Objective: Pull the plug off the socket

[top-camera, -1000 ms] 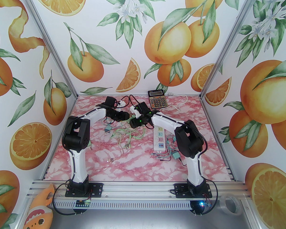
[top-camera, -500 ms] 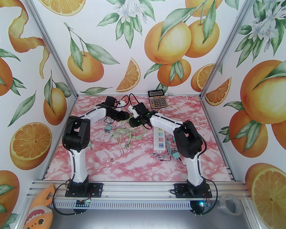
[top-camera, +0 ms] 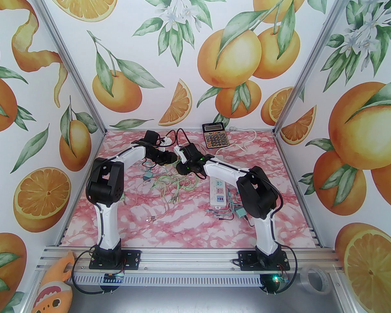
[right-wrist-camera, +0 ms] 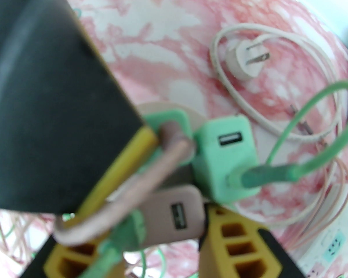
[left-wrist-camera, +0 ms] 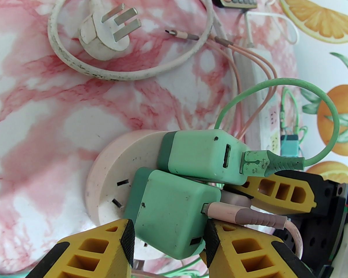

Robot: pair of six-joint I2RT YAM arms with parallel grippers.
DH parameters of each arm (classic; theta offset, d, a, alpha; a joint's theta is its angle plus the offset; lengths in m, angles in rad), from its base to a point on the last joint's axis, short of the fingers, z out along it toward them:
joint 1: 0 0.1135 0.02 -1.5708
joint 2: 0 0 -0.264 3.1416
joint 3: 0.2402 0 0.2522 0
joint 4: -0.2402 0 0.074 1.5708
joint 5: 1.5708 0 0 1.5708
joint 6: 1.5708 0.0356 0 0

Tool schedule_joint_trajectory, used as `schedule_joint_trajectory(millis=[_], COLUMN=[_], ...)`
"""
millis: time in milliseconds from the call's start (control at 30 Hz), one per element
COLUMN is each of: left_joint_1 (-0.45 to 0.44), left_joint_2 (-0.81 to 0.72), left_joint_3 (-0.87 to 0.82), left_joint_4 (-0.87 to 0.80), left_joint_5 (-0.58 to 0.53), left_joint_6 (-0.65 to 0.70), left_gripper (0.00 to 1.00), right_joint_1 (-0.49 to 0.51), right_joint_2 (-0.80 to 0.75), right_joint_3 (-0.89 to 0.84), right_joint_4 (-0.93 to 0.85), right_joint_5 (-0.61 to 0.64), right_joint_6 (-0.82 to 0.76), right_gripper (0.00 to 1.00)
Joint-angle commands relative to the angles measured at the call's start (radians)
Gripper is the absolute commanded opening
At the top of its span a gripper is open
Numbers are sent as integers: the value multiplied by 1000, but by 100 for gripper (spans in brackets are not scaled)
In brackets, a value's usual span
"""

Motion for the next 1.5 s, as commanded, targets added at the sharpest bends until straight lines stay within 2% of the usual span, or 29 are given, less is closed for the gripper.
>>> schedule_joint_trajectory(millis=[0, 200, 333, 467, 833, 1067, 1133, 1233, 1367, 1467], left_joint_1=[-19, -19, -22, -24, -33, -35, -35, -36, -38, -39], left_joint_2=[81, 82, 87, 91, 100, 99, 98, 98, 96, 99], left_joint_3=[-15, -17, -23, -23, -17, -19, -24, -31, -35, -35], left_joint_4=[-81, -91, -93, -93, -105, -110, -114, -111, -107, -107], left_joint_5=[-104, -118, -122, -126, -132, -137, -144, -144, -145, -145], left_joint_6=[31, 39, 42, 44, 50, 53, 60, 60, 58, 57], left_gripper=[45, 45, 45, 45, 45, 45, 44, 45, 44, 44], right_joint_1=[50, -48, -80, -67, 80, 47, -42, -84, -95, -64], right_joint_2=[-33, -51, -73, -82, -79, -90, -118, -131, -141, -137], right_joint_3=[-29, -58, -69, -59, -18, -32, -73, -81, -74, -51], right_joint_4=[7, 68, 95, 76, 4, 25, 102, 130, 133, 92], right_joint_5=[-16, -178, -224, -211, -13, -65, -201, -262, -278, -230], right_joint_6=[-52, 84, 120, 101, -53, 9, 132, 185, 194, 148], right_gripper=[26, 26, 27, 27, 28, 27, 27, 27, 27, 27])
